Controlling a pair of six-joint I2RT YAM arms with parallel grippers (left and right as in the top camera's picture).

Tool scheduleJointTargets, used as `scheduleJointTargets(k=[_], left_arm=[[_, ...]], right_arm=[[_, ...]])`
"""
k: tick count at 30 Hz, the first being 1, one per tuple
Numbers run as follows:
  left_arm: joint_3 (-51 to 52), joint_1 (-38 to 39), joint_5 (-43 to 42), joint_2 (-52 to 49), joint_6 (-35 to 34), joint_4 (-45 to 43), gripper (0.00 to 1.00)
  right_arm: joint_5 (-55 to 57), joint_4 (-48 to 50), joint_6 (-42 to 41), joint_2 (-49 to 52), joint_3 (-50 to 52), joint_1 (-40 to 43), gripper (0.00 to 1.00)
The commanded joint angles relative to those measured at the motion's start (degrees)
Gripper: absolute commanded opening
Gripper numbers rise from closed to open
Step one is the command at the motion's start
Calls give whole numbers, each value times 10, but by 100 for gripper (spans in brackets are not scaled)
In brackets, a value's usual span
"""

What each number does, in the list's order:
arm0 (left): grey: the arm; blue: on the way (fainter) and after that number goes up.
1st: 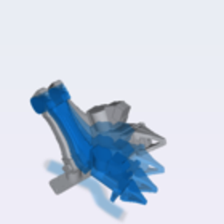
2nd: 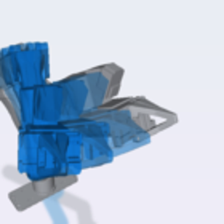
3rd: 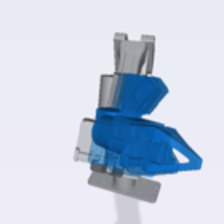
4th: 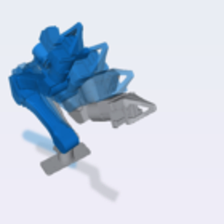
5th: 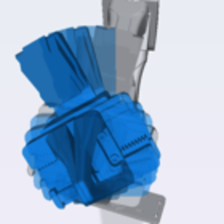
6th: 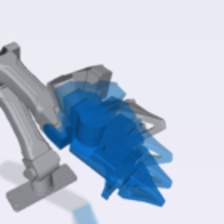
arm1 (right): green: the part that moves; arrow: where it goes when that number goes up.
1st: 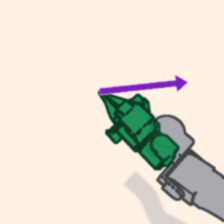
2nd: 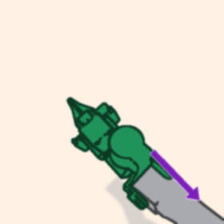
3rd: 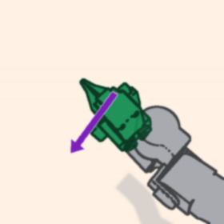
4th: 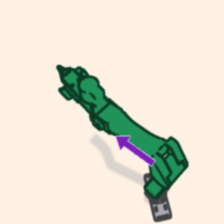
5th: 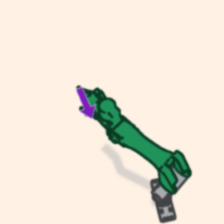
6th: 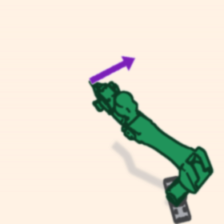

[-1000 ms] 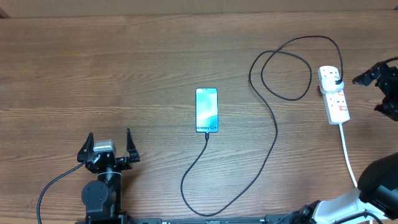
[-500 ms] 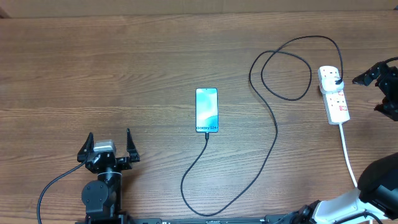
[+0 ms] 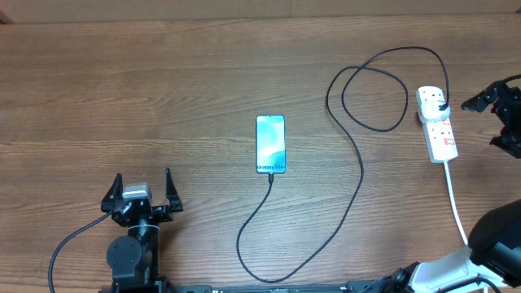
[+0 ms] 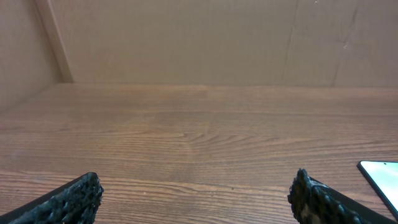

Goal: Plug charger to phone and switch on socket

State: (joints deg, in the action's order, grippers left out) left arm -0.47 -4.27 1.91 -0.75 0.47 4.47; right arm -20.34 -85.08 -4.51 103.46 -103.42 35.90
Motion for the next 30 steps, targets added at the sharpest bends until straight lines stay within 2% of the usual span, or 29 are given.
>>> scheduleJointTargets(k=[1,15,24,30], left_arm=[[2,-3,-5,5,13,0,100],[2,-3,-5,5,13,0,100],[2,-3,-5,5,13,0,100],[2,-3,-5,5,12,0,100]], right_arm=[[2,2,-1,-7,-12,0,100],[4,19,0,-7,-12,0,100],[3,89,0,-13,-12,-3,100],[1,126,-2,-57,-12,-6,100]])
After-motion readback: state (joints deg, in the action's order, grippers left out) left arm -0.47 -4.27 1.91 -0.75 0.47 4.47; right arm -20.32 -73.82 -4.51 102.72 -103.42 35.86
